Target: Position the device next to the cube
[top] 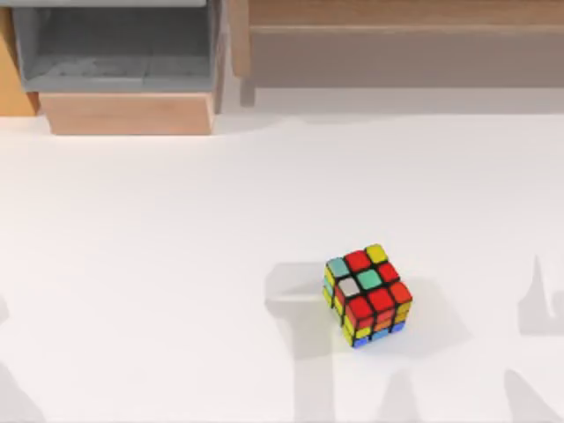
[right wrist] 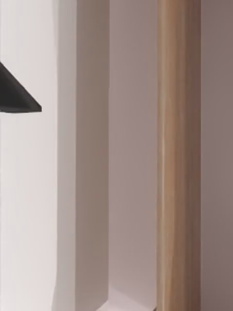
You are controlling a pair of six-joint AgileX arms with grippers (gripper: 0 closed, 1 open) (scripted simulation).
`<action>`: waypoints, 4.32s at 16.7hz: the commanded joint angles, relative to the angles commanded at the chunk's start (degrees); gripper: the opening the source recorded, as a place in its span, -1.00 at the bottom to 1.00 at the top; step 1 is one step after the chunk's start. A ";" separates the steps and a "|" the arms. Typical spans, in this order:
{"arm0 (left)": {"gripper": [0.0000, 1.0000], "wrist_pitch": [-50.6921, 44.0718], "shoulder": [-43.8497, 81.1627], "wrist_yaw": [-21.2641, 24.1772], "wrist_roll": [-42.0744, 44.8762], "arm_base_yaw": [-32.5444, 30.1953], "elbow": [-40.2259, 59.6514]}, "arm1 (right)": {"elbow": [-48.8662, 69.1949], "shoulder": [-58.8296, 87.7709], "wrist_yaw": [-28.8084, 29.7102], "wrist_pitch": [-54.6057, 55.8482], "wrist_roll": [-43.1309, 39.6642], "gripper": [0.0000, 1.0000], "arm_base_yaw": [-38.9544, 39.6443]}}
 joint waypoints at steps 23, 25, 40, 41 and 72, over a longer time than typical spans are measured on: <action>-0.21 8.40 4.39 0.03 0.17 0.11 -4.01 | 0.00 0.00 0.00 0.00 0.00 1.00 0.00; -0.51 8.40 4.39 0.03 0.17 0.11 -4.01 | 0.00 0.00 0.00 0.00 0.00 1.00 0.00; -1.00 5.75 1.98 0.72 0.06 -0.09 -2.72 | 0.00 0.00 0.00 0.00 0.00 1.00 0.00; -1.00 4.77 1.49 0.71 0.05 -0.10 -2.22 | 0.00 0.00 0.00 0.00 0.00 1.00 0.00; -1.00 -9.00 -1.26 -0.45 -34.92 -68.96 9.96 | 0.00 0.00 0.00 0.00 0.00 1.00 0.00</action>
